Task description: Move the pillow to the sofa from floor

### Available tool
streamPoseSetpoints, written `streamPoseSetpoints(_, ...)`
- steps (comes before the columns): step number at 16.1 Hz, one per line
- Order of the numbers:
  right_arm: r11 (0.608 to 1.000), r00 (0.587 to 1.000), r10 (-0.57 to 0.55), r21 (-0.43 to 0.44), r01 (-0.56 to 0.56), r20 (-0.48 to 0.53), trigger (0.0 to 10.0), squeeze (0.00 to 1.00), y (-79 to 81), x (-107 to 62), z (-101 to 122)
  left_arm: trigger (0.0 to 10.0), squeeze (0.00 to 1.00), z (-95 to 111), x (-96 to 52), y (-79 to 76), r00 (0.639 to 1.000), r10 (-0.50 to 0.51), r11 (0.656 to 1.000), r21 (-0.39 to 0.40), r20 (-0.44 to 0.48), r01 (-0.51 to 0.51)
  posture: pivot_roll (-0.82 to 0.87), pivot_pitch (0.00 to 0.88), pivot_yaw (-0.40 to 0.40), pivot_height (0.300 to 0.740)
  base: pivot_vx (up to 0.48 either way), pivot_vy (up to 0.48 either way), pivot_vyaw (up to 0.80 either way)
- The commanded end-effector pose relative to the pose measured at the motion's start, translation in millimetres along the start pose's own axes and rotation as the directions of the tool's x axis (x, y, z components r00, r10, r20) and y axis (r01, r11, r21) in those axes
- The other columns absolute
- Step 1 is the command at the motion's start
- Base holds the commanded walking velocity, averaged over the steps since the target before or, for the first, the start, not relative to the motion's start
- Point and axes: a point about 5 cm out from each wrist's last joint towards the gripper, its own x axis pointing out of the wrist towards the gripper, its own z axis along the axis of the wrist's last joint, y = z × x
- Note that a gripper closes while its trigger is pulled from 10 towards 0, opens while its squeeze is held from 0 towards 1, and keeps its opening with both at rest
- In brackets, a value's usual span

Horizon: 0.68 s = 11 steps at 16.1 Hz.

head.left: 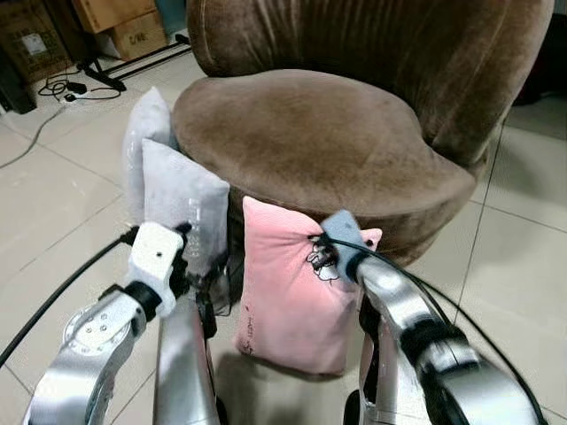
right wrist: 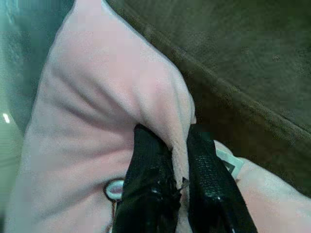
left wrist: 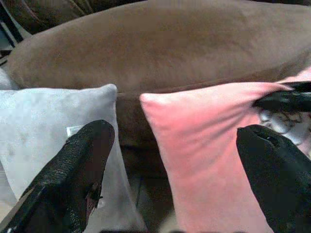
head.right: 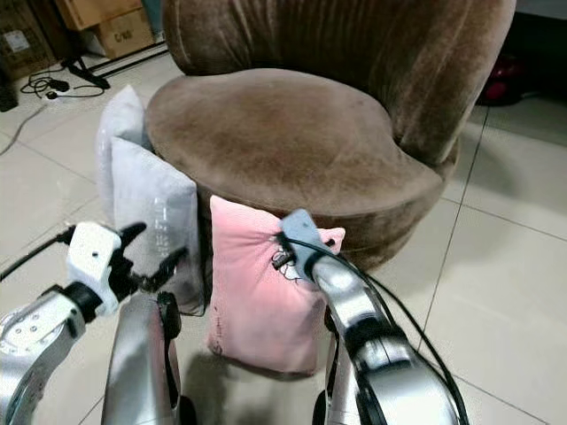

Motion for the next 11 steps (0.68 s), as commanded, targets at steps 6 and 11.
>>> streamPoseSetpoints(6,0.955,0.849,-0.277,0.231,0.189,0.45,0.0,0.0,-45.6,-61.6,103,10.0,0.48,20,7.2,4.9,0.995,0.053,0.996,0.065,0.08,-0.059,-0.16,0.0,0.08,0.357,0.0,0.0,0.0)
streamPoseSetpoints(11,0.93,0.81,-0.365,0.219,0.295,0.459,10.0,0.0,-34.2,-84.5,127,10.0,0.48,35,15.4,6.6,0.983,0.119,0.987,0.094,0.139,-0.133,-0.17,0.0,0.08,0.357,0.0,0.0,0.0)
